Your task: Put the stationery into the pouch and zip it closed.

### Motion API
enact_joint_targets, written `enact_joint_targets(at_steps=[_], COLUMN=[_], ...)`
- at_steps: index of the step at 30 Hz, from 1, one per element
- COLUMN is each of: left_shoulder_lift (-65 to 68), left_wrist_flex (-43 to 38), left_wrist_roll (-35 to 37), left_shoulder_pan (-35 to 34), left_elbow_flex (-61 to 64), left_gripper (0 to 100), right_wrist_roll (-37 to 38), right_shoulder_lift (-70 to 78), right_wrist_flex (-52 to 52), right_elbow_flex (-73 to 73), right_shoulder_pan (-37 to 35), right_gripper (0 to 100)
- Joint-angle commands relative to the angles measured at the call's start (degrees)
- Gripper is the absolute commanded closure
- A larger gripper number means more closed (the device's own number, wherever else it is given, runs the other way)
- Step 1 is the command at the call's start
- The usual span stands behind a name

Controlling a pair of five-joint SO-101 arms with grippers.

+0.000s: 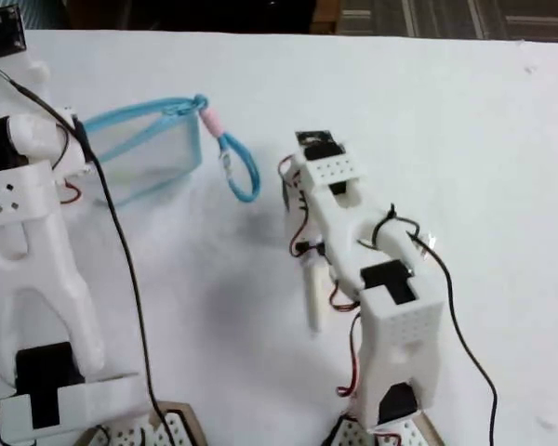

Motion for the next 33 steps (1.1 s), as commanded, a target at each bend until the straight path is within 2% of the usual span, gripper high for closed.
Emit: enact_joint_targets(at_steps=[1,7,12,17,20,22,27,30,33], left_shoulder_lift=[-0.84,-0.84,-0.84,-0.84,-0.84,-0.84,-0.84,-0.84,-0.84], left_wrist_flex=[-0.53,-0.53,-0.53,-0.53,-0.53,-0.53,-0.53,-0.53,-0.53], left_wrist_roll=[-0.26,-0.26,-0.26,-0.26,-0.26,-0.26,-0.26,-0.26,-0.26], left_shoulder_pan=[0.40,0.22,0.40,0.40,0.40,0.40,0.22,0.40,0.40], left_elbow_flex=[-2.11,-2.11,-2.11,-2.11,-2.11,-2.11,-2.11,-2.11,-2.11], left_gripper=[98,98,98,98,98,98,98,98,98], right_wrist_roll=[0.53,0.09,-3.34,-2.02,-0.70,4.22,16.44,20.48,21.10], right_shoulder_lift=[-0.22,-0.31,-4.62,-15.60,-24.92,-32.57,-53.76,-63.60,-69.32], right_wrist_flex=[4.35,18.77,19.03,19.12,19.12,19.12,19.03,18.95,16.04], right_elbow_flex=[-5.27,-24.62,-40.97,-44.92,-41.05,-34.37,-7.30,6.77,16.53], right_shoulder_pan=[1.45,6.20,10.24,8.92,7.87,6.55,3.38,2.59,2.51], right_gripper=[97.8,98.1,98.1,98.1,98.1,98.1,98.1,98.1,98.1])
